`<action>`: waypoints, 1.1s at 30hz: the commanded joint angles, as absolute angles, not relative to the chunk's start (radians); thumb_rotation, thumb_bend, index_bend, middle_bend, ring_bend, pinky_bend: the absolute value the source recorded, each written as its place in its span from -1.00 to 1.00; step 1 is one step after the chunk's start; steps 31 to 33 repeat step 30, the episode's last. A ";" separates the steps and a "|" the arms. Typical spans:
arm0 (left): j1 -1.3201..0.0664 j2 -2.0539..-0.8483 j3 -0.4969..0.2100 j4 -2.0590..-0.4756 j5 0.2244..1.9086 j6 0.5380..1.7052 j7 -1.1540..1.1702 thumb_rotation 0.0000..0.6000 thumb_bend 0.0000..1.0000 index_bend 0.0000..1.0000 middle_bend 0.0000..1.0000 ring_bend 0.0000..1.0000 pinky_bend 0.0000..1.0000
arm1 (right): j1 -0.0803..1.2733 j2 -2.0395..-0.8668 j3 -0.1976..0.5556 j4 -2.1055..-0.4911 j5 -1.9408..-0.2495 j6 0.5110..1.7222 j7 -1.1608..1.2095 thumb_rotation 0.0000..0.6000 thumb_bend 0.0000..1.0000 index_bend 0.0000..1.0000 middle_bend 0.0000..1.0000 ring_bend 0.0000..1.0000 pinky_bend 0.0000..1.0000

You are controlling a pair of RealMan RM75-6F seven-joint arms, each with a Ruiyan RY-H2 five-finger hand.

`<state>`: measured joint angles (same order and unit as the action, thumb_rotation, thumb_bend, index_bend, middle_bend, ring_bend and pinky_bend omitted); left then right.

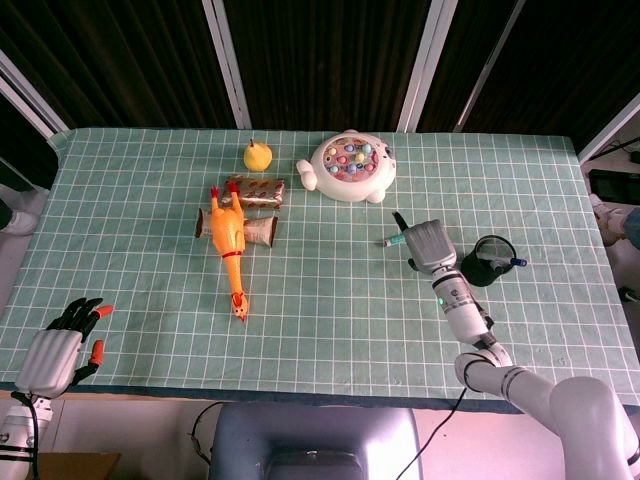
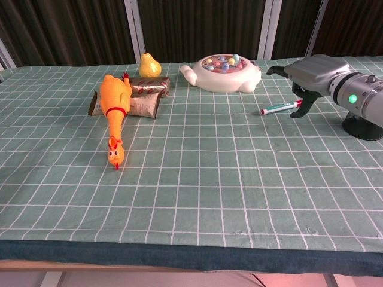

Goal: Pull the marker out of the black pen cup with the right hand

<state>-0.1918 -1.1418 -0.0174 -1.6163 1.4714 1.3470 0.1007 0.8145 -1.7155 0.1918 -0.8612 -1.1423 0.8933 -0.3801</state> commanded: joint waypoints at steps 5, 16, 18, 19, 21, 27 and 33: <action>-0.193 -1.143 -0.019 -1.615 1.465 1.343 0.104 1.00 0.15 -0.54 -0.75 -0.81 -0.35 | 0.763 -1.561 0.262 -1.086 -1.152 0.957 -0.222 1.00 -0.38 -0.39 1.00 1.00 1.00; -0.192 -1.152 -0.031 -1.609 1.443 1.347 0.119 1.00 0.15 -0.54 -0.74 -0.81 -0.35 | 0.415 -1.048 0.201 -1.754 -1.195 1.260 -0.143 1.00 -0.38 -0.15 0.12 0.01 0.24; -0.191 -1.152 -0.033 -1.611 1.438 1.348 0.121 1.00 0.15 -0.53 -0.74 -0.81 -0.35 | 0.345 -0.995 0.152 -1.795 -1.241 1.315 -0.131 1.00 -0.39 -0.32 -0.16 -0.30 -0.05; -0.191 -1.153 -0.034 -1.611 1.437 1.350 0.123 1.00 0.15 -0.53 -0.74 -0.81 -0.35 | 0.317 -0.982 0.131 -1.798 -1.263 1.339 -0.126 1.00 -0.39 -0.39 -0.26 -0.40 -0.19; -0.189 -1.155 -0.036 -1.611 1.435 1.354 0.130 1.00 0.15 -0.53 -0.74 -0.81 -0.35 | 0.264 -0.969 0.087 -1.787 -1.310 1.385 -0.121 1.00 -0.39 -0.52 -0.43 -0.58 -0.42; -0.187 -1.163 -0.038 -1.611 1.435 1.365 0.148 1.00 0.15 -0.53 -0.74 -0.81 -0.35 | 0.167 -0.982 0.014 -1.719 -1.412 1.463 -0.040 1.00 -0.39 -0.77 -0.72 -0.84 -0.58; -0.186 -1.166 -0.037 -1.611 1.436 1.368 0.156 1.00 0.15 -0.54 -0.74 -0.81 -0.35 | 0.152 -0.997 0.008 -1.684 -1.429 1.467 0.001 1.00 -0.39 -0.77 -0.72 -0.84 -0.58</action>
